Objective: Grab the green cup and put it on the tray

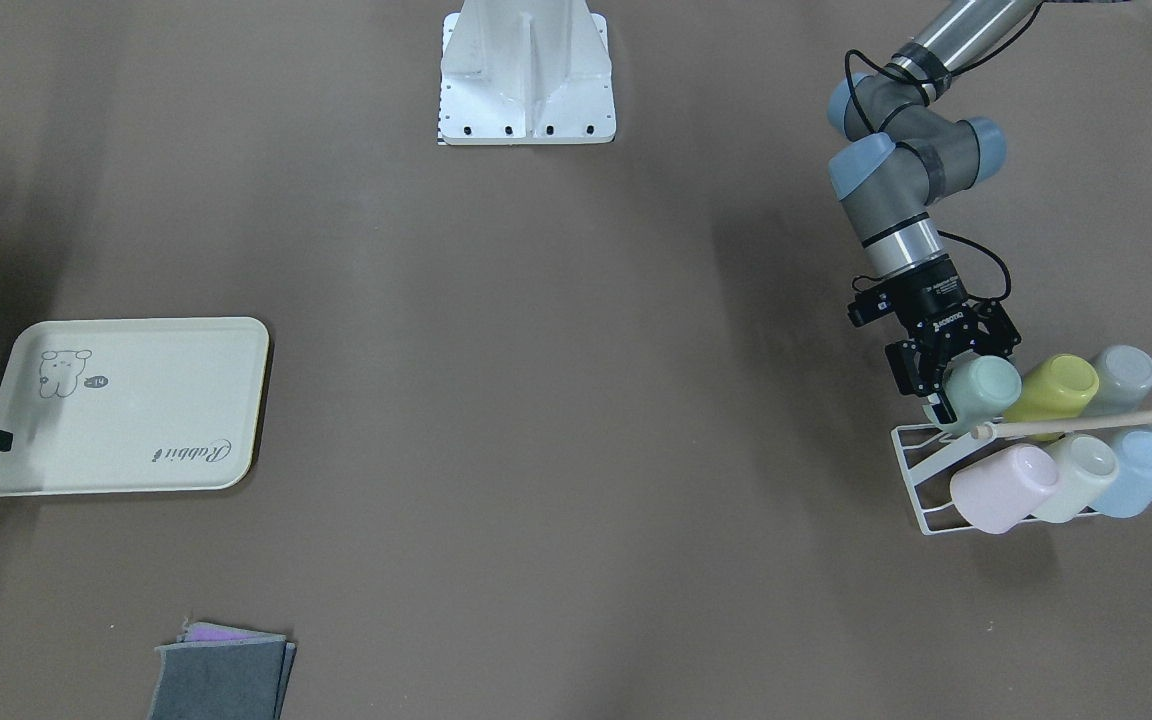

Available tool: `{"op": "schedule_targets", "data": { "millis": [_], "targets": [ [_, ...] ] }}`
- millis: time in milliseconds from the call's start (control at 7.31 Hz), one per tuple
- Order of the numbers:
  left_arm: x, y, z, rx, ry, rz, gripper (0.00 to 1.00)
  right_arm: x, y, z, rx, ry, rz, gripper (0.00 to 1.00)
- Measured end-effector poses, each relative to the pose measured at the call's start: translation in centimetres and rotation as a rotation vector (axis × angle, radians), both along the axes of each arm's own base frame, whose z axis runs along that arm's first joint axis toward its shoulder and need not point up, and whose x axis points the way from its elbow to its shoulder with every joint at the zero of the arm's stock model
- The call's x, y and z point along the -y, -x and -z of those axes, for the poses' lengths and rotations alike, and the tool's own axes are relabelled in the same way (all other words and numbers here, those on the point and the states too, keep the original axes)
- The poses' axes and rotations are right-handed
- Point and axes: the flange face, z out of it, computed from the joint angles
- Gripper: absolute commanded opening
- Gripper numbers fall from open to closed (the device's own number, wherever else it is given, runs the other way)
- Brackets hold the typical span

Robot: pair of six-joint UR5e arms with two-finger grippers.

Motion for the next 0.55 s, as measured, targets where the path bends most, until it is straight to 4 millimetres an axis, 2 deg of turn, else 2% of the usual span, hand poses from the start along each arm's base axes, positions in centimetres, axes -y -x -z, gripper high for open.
{"op": "schedule_targets", "data": {
  "millis": [274,411,547],
  "targets": [
    [0.27,-0.44,0.00,0.006,0.001,-0.002,0.97,-0.10,0.51,-0.14,-0.005,0.000,0.007,0.27],
    [0.40,-0.62,0.36,0.009,-0.001,-0.008,0.84,-0.20,0.58,-0.23,-0.006,-0.001,0.009,0.22],
    [0.57,-0.75,0.78,0.010,-0.002,-0.013,0.55,-0.31,0.56,-0.32,-0.007,-0.001,0.009,0.18]
  ]
}}
